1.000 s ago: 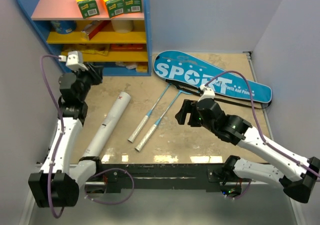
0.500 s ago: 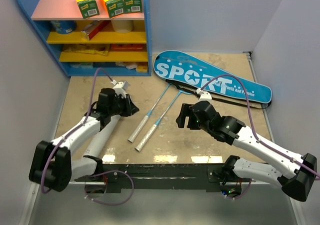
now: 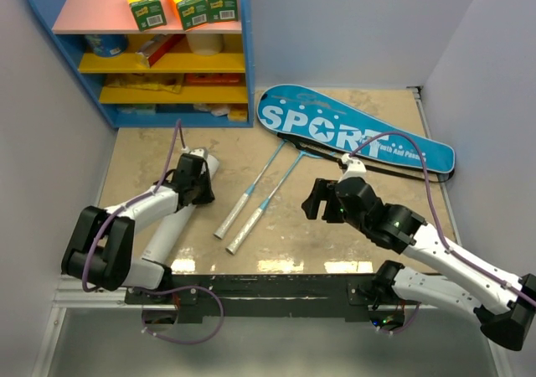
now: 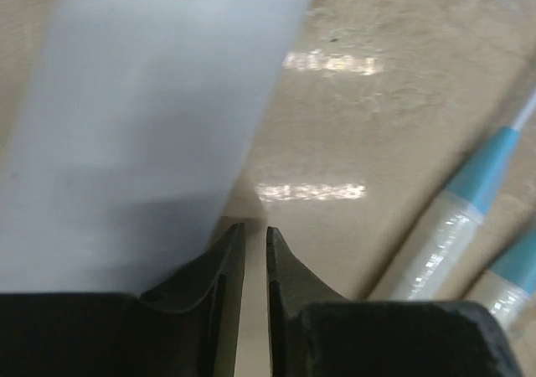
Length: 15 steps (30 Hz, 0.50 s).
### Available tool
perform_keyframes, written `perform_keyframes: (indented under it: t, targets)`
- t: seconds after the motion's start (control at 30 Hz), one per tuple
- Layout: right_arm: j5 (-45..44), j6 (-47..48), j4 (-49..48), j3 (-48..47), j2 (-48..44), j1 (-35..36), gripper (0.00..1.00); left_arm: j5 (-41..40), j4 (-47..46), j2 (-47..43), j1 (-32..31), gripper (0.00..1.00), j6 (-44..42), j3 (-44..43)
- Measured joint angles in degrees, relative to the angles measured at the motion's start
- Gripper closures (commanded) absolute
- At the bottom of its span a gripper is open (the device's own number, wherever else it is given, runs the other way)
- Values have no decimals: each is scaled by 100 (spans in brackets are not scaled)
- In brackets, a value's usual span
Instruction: Pack up the badminton gear
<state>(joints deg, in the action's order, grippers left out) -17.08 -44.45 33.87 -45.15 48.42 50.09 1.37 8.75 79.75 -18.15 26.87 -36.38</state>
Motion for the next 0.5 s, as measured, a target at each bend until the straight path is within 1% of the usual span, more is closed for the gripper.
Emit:
perform_keyframes:
  t: [0.1, 0.2, 0.3, 0.43, 0.5]
  targets:
    - [4, -33, 9, 79, -57, 0, 16, -546, 262, 31, 44, 77, -48, -11]
    - [7, -50, 9, 127, -57, 0, 16, -852, 553, 79, 267, 78, -120, -96]
    - [9, -55, 4, 166, -61, 0, 16, -953, 778, 109, 717, 78, -269, -249]
    - [17, -59, -24, 197, -61, 0, 16, -1088, 1056, 125, 1567, 78, -636, -608]
    - [17, -59, -59, 234, -59, 0, 16, -1213, 1161, 179, 1770, 78, -752, -809]
